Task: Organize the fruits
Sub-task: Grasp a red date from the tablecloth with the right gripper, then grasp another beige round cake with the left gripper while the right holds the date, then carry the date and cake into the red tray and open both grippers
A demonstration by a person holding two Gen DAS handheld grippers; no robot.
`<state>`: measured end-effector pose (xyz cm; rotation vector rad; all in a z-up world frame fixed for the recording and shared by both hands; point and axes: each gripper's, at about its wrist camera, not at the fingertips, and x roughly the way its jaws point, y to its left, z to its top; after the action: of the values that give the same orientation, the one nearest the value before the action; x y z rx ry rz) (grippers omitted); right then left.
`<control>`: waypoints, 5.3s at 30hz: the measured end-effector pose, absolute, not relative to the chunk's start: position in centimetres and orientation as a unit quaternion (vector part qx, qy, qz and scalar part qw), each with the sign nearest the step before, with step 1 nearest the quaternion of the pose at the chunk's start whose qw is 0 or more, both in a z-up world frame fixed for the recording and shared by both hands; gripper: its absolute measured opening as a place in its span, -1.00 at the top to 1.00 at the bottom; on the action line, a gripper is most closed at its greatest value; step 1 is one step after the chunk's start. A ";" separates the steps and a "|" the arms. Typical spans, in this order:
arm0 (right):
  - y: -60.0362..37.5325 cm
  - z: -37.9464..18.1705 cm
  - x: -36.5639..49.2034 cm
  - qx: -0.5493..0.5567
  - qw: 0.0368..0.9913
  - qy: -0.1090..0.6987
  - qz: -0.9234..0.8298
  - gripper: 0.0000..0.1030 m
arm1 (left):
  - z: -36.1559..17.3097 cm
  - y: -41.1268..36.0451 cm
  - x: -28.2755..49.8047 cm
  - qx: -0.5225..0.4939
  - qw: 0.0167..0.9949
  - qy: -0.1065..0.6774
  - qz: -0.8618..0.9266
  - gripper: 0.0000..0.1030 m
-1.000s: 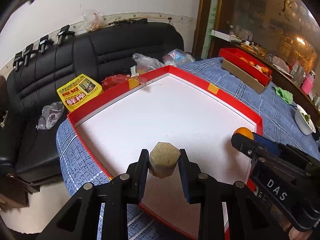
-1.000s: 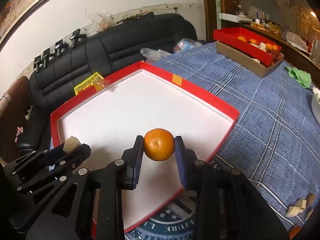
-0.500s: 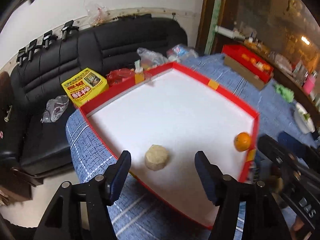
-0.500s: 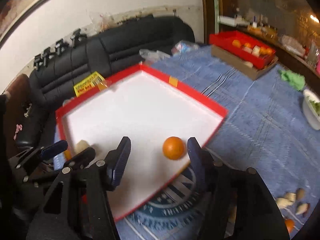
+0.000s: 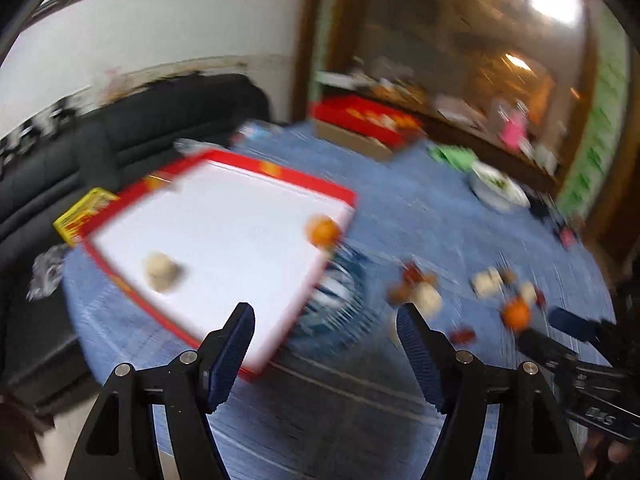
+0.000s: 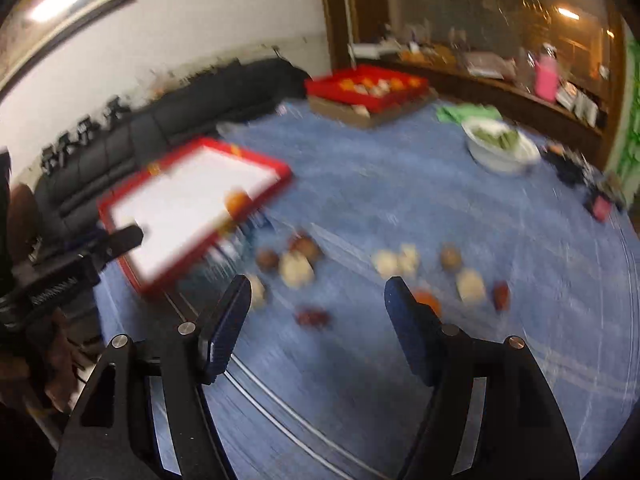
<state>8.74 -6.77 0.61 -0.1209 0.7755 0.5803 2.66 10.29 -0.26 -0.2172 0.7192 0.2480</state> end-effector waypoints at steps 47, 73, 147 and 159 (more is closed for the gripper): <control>-8.8 -3.0 11.9 -0.024 0.873 0.404 0.272 0.50 | -4.6 4.9 7.8 -0.079 0.902 0.421 0.064 0.50; -11.4 -1.7 6.4 -0.029 0.884 0.398 0.243 0.50 | -1.6 2.9 3.2 -0.067 0.924 0.375 0.023 0.50; 5.7 3.7 9.7 -0.069 0.861 0.337 0.375 0.49 | 1.1 19.6 3.5 -0.137 0.906 0.331 0.225 0.51; 10.3 1.0 12.4 -0.071 0.843 0.368 0.385 0.49 | 0.0 23.2 5.6 -0.144 0.891 0.344 0.260 0.51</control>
<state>12.45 10.34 1.03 -0.1507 0.7769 0.8127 5.60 23.23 0.03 -0.2984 0.7138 0.5405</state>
